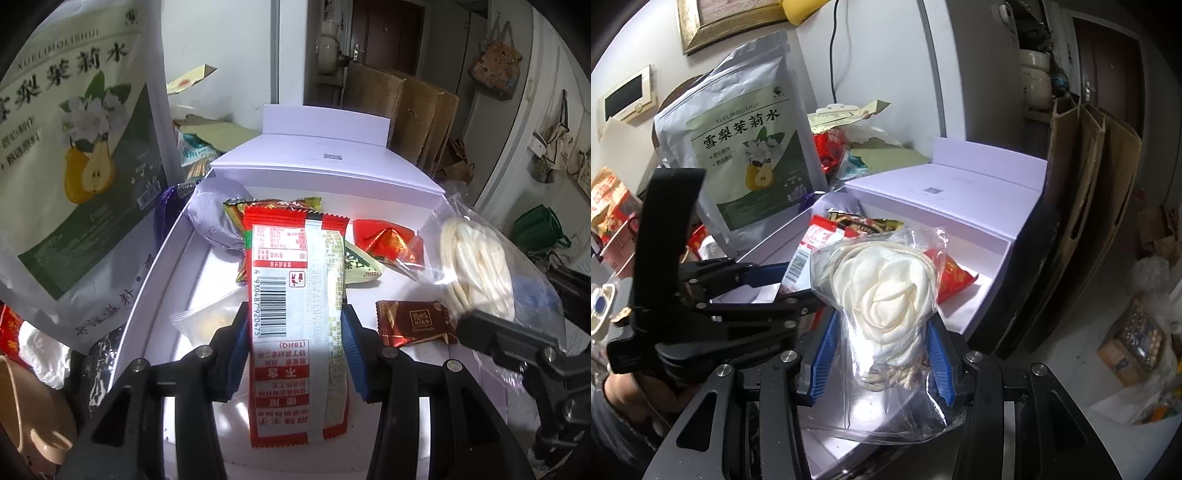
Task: Organize soft objects
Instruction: 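Open both tools to drop the red packet and clear bag into the box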
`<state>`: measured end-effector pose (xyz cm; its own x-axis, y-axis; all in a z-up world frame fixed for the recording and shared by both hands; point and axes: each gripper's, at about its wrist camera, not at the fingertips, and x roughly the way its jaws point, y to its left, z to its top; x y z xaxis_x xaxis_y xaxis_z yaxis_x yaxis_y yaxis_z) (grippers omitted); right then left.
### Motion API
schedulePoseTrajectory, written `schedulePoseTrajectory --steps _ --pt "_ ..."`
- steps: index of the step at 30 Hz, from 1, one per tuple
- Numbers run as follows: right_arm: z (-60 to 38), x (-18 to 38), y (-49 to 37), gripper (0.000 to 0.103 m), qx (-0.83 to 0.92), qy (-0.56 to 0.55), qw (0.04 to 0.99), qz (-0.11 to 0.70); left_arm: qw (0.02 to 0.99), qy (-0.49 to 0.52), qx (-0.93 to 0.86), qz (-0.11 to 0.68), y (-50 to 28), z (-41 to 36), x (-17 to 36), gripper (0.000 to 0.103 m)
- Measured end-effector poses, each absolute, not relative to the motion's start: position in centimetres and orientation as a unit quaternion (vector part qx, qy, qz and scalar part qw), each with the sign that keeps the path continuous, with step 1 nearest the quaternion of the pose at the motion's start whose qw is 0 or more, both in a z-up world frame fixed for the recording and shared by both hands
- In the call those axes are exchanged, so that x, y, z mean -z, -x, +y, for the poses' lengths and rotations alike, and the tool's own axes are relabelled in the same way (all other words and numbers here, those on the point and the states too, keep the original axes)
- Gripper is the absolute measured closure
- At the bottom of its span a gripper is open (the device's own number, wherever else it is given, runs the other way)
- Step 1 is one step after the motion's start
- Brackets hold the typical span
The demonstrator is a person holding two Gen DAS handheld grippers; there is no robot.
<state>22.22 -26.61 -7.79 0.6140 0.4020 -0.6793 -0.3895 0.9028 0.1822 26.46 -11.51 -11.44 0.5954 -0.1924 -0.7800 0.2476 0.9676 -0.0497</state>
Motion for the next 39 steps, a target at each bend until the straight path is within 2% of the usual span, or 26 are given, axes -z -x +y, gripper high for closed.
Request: schedulePoseTrajectory --steps 6,14,21,23,25,39 --pt "-26.4 7.7 -22.7 0.057 -0.217 -0.009 0.900 0.378 0.893 -0.023 0.116 0.433 -27.3 -11.5 11.2 0.057" --pt "-26.2 6.4 -23.4 0.057 -0.221 -0.012 0.904 0.366 0.918 -0.031 0.099 0.384 -26.4 -11.0 8.1 0.057" --pt "-25.4 6.1 -23.8 0.057 -0.223 -0.013 0.904 0.365 0.921 -0.042 0.080 0.380 -26.6 -10.6 7.3 0.056" --pt "-25.2 6.2 -23.9 0.056 -0.224 -0.012 0.903 0.367 0.921 -0.049 0.066 0.380 -26.7 -10.5 7.2 0.049" --pt "-25.1 6.3 -24.0 0.056 -0.224 -0.010 0.902 0.369 0.923 -0.046 0.058 0.377 -26.6 -10.2 7.1 0.031" --pt "-24.4 5.2 -24.1 0.053 -0.238 -0.003 0.903 0.357 0.931 0.000 0.037 0.362 -24.4 -7.4 5.3 0.029"
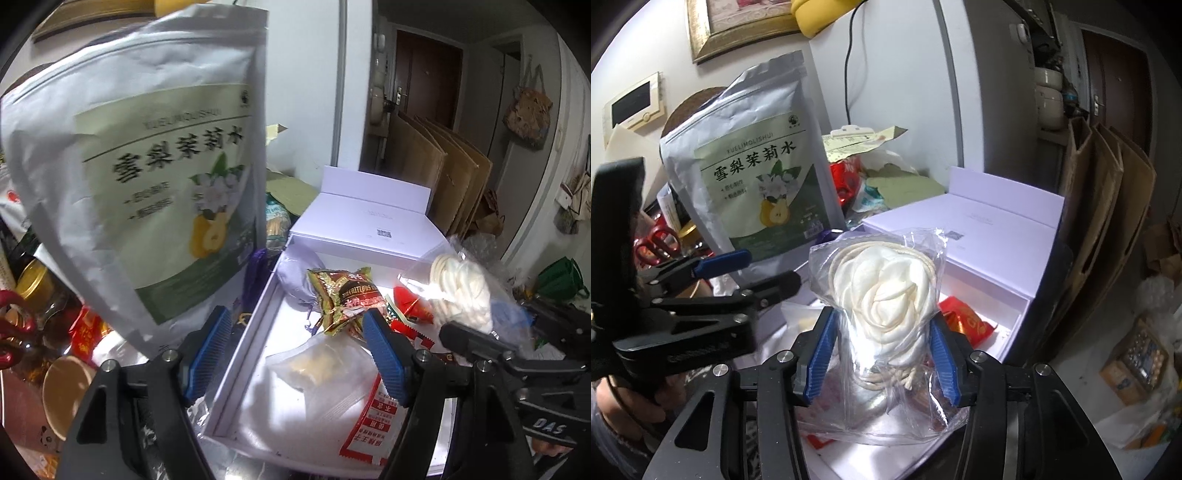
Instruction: Organize soft objects
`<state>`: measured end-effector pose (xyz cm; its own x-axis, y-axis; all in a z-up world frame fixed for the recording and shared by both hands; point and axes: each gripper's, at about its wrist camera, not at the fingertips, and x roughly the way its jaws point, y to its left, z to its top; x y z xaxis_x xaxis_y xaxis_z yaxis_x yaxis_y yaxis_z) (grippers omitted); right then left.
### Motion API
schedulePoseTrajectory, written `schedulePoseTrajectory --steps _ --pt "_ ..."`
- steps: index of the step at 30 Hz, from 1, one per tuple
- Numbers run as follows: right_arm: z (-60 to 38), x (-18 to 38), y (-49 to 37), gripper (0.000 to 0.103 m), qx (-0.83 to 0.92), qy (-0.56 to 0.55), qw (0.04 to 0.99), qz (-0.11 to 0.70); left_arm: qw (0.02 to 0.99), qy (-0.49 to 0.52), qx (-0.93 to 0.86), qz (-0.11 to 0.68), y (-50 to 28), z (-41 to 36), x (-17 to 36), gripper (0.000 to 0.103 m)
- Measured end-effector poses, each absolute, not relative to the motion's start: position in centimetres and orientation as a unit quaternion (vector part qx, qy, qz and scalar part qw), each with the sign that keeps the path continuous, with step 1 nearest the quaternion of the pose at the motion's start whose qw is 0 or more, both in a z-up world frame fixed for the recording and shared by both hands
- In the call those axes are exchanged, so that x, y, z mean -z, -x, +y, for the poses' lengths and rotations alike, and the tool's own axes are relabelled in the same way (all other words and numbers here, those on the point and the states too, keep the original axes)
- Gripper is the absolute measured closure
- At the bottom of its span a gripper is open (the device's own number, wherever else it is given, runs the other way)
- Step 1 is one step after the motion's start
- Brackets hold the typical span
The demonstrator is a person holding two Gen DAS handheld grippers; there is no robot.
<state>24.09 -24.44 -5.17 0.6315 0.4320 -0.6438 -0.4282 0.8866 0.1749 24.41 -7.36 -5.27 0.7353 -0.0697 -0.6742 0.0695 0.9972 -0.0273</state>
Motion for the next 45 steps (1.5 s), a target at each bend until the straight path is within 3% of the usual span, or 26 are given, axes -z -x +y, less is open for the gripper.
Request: schedulePoseTrajectory --steps 8,12,14,23,45 --pt "-23.5 7.2 -24.3 0.050 -0.244 -0.002 0.890 0.385 0.930 -0.004 0.028 0.367 -23.6 -6.7 5.2 0.029" --pt "-23.2 8.1 -24.5 0.042 -0.245 0.000 0.882 0.402 0.928 -0.006 0.026 0.371 -23.3 -6.7 5.5 0.029" --pt "-23.1 8.4 -24.5 0.031 -0.236 0.007 0.883 0.406 0.927 -0.007 0.026 0.374 -23.2 -6.8 5.6 0.030" --pt "-24.2 6.9 -23.5 0.030 -0.218 0.009 0.890 0.399 0.931 -0.010 0.032 0.363 -22.1 -7.6 4.0 0.029" --pt "-26.5 -5.8 -15.4 0.030 -0.174 0.027 0.949 0.261 0.964 -0.039 0.036 0.260 -15.0 -9.6 -6.0 0.029"
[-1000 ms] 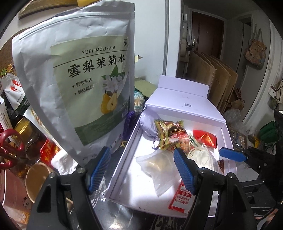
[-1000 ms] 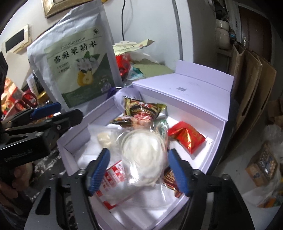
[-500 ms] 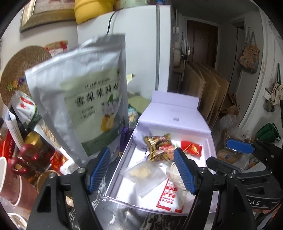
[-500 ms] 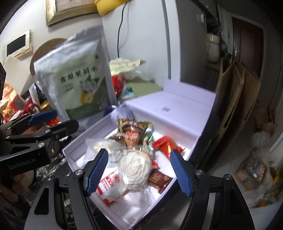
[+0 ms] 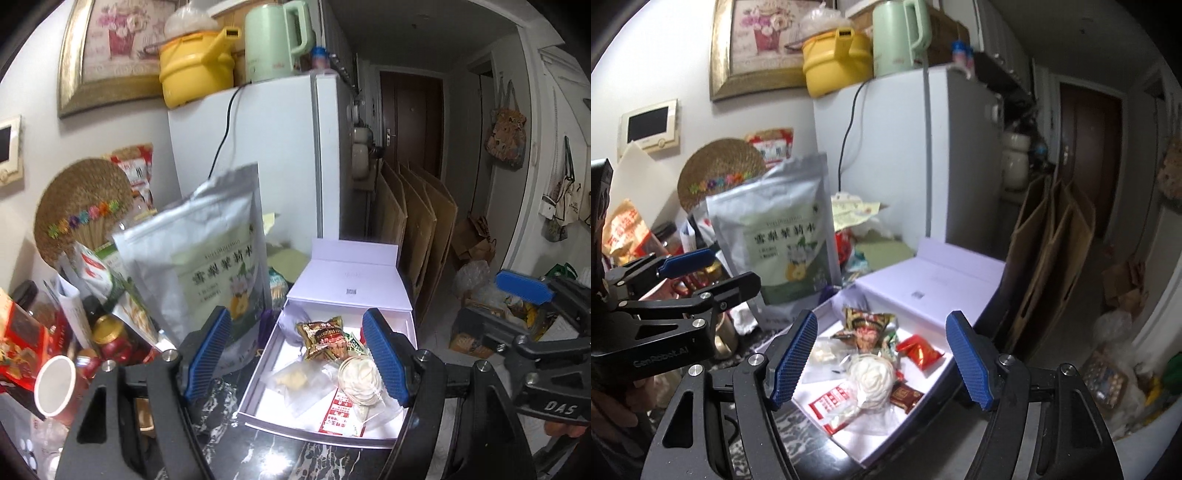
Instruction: Organize soft objects
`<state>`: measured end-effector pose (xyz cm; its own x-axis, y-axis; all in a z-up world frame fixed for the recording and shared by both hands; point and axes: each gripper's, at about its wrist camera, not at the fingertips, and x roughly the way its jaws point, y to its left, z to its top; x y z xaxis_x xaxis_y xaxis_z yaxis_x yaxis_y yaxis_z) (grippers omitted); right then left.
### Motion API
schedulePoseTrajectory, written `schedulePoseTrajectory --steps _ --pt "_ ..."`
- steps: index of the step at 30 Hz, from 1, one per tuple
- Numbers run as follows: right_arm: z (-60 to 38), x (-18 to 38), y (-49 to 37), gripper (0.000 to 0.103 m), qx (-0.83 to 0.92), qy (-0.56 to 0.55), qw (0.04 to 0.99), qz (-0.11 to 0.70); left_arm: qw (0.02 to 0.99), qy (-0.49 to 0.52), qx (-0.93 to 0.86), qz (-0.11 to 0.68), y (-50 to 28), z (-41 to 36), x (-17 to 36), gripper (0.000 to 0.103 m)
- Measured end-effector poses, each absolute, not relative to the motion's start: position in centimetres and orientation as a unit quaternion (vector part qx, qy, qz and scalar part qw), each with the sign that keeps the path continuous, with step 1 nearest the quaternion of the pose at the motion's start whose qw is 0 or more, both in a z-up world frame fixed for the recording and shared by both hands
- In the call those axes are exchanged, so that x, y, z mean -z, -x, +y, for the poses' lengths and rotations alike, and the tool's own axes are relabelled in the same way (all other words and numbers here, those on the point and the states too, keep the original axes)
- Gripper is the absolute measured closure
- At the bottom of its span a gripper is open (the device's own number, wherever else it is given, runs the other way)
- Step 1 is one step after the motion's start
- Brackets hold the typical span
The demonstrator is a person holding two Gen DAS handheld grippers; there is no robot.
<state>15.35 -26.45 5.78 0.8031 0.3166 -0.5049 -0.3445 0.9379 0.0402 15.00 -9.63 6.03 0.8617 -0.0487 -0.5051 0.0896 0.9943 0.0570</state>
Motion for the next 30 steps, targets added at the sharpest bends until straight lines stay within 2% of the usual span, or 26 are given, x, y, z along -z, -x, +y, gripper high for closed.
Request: schedulePoseTrajectory --steps 2,4,8,14,24,30 --pt "-26.6 -6.8 -14.1 0.028 -0.172 0.029 0.954 0.245 0.965 -0.040 0.037 0.255 -14.2 -9.7 -6.6 0.029" --pt "-26.7 -7.7 -12.9 0.025 -0.167 0.030 0.958 0.232 0.967 -0.041 0.032 0.250 -13.4 -9.7 -7.1 0.022" --pt "-26.9 -9.2 -10.6 0.018 -0.153 0.033 0.965 0.211 0.970 -0.040 0.029 0.238 -11.6 -9.5 -8.1 0.021" --pt "-27.2 -10.4 -7.3 0.013 -0.134 0.025 0.972 0.191 0.973 -0.041 0.032 0.225 -8.9 -9.2 -9.0 0.021" --pt "-27.5 -10.0 -3.2 0.011 -0.095 0.012 0.977 0.193 0.974 -0.038 0.047 0.220 -4.9 -8.7 -8.4 0.019" --pt "-27.2 -8.1 -1.9 0.011 -0.078 0.008 0.974 0.212 0.968 -0.031 0.060 0.241 -3.6 -8.5 -6.2 0.019"
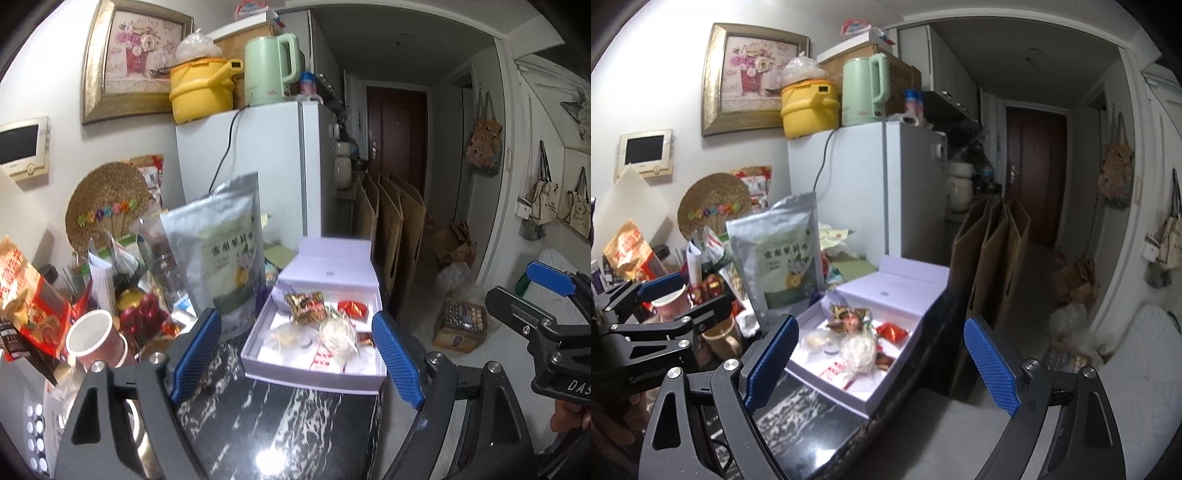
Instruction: Organize soft objects
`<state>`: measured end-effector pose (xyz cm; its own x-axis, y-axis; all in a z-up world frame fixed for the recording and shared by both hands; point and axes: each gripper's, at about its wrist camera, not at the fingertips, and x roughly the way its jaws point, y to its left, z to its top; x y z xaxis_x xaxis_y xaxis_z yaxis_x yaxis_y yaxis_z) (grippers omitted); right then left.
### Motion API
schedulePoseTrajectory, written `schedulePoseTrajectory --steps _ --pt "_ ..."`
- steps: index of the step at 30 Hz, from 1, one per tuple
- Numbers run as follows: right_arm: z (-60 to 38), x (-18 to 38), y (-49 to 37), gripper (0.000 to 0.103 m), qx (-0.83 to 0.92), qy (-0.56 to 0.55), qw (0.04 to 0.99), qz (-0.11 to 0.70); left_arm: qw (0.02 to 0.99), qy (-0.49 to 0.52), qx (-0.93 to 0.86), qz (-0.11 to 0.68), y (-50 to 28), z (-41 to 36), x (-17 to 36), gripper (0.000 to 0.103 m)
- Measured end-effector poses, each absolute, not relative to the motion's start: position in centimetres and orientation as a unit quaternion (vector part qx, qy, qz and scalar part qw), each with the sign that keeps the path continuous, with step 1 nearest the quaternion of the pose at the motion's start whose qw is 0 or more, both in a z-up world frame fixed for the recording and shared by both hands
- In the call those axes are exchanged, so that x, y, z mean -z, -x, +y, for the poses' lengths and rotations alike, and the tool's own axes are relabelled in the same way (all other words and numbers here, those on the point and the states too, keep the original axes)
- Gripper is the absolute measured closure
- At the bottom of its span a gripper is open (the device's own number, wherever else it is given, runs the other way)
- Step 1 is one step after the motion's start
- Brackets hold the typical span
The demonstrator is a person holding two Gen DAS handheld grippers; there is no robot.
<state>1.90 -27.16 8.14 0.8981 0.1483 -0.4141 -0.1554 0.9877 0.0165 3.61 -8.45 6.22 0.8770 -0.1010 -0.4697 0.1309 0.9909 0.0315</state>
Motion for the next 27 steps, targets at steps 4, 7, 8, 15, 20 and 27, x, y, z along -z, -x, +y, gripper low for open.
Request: schedulePoseTrajectory --steps 4,7,8,15,20,27 --pt "-27.2 -6.3 -1.4 0.011 -0.079 -0.002 0.970 0.228 0.963 -0.036 0.068 0.257 -3.5 -8.4 -4.6 0.019" --pt "-27.1 -4.7 -1.2 0.011 -0.084 -0.011 0.965 0.249 0.959 -0.039 0.075 0.270 -3.5 -8.3 -3.4 0.019" --pt "-27.0 -4.3 -1.1 0.011 -0.085 -0.013 0.963 0.255 0.957 -0.040 0.076 0.276 -3.5 -8.3 -2.8 0.019" --pt "-26.0 -2.1 0.1 0.011 -0.085 -0.003 0.959 0.270 0.949 -0.030 0.093 0.299 -3.4 -8.0 -0.8 0.019" --pt "-25.8 -1.5 0.2 0.011 -0.092 -0.015 0.955 0.282 0.947 -0.017 0.095 0.306 -3.4 -7.4 0.0 0.019" --pt "-26.0 -1.3 0.2 0.011 -0.086 -0.017 0.954 0.286 0.947 -0.019 0.087 0.309 -3.4 -6.7 0.2 0.019"
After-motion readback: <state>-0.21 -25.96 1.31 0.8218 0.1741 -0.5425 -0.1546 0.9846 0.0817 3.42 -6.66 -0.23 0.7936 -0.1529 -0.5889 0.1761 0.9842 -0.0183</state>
